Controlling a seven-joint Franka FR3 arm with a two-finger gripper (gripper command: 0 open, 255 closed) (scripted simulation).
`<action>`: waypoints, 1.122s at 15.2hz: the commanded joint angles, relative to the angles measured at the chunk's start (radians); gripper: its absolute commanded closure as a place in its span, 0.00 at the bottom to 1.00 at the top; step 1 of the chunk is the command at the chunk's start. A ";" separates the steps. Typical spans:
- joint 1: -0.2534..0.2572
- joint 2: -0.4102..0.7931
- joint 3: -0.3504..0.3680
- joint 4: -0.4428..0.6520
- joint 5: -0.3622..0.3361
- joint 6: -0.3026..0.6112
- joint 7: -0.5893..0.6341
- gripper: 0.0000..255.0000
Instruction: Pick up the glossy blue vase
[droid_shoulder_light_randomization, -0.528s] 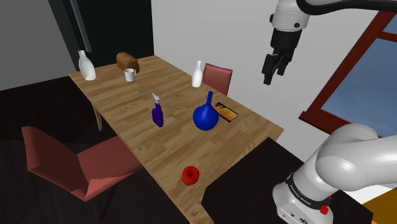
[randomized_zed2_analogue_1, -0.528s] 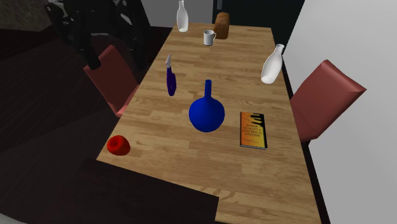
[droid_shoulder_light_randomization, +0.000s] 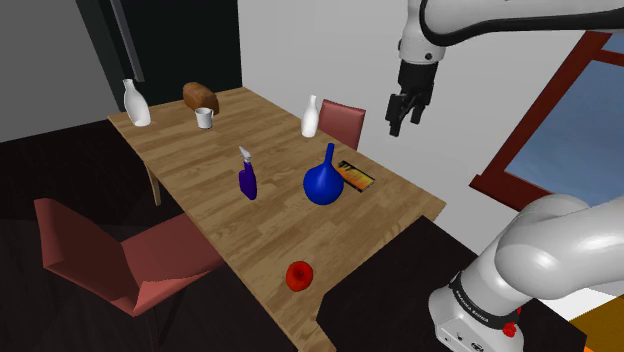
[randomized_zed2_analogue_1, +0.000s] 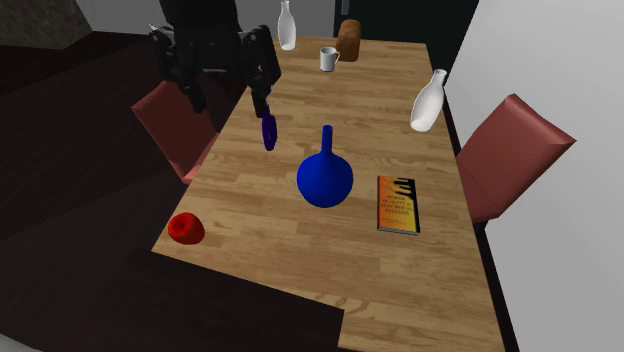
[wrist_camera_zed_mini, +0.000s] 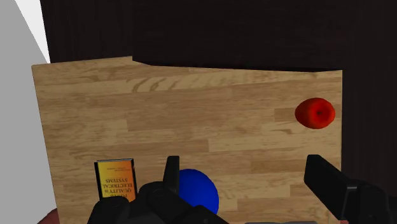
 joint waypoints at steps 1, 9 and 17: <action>-0.005 0.078 -0.013 0.015 0.000 0.064 -0.003 0.00; -0.020 0.372 -0.051 0.126 0.019 0.248 -0.019 0.00; -0.038 0.681 -0.074 0.321 0.067 0.360 -0.051 0.00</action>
